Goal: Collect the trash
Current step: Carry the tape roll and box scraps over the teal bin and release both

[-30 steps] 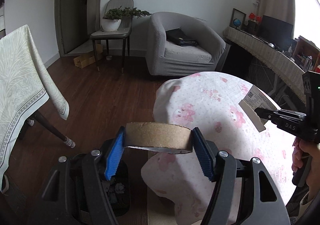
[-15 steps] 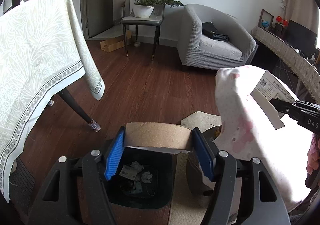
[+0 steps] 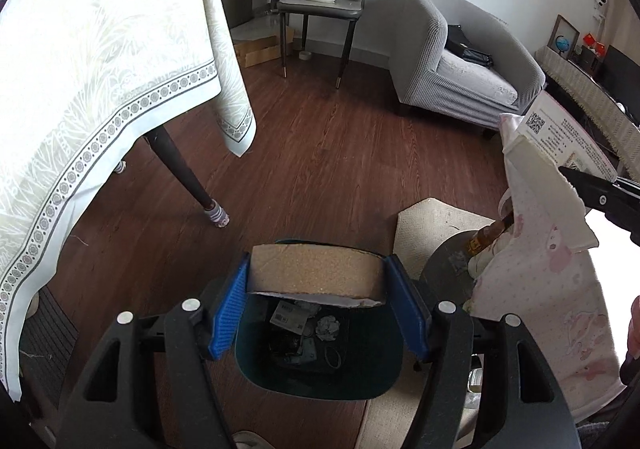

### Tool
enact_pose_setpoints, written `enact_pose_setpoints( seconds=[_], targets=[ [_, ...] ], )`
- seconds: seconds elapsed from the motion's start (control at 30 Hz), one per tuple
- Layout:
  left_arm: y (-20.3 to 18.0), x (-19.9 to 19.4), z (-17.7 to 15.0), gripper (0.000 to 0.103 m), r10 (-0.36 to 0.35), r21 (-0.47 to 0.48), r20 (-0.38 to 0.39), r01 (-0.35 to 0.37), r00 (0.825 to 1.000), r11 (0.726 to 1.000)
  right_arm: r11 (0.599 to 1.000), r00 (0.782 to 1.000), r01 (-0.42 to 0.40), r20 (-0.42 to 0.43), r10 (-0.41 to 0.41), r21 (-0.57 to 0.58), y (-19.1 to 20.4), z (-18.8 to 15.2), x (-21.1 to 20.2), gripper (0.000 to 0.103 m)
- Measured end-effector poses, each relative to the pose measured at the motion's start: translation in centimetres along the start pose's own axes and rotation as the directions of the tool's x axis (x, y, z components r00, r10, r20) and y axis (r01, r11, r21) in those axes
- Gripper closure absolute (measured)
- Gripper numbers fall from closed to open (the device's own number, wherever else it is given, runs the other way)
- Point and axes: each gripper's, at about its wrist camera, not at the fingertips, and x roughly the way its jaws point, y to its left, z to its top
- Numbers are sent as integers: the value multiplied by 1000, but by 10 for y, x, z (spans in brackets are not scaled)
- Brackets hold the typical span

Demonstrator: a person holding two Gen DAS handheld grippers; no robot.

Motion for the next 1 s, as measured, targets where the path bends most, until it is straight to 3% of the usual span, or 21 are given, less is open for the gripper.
enact_pose_setpoints(
  seconds=[0.4, 0.53, 1.0],
  targets=[
    [24, 35, -21, 29, -2, -3, -142, 2, 990, 1000, 999, 997, -38, -75, 35, -29, 37, 3, 52, 101],
    [29, 31, -24, 24, 0, -7, -139, -1, 990, 1000, 999, 994, -35, -105, 32, -26, 39, -1, 66, 101],
    [37, 2, -17, 24, -25, -40, -58, 22, 998, 999, 999, 985, -15, -174, 9, -33, 44, -12, 99, 101]
  ],
)
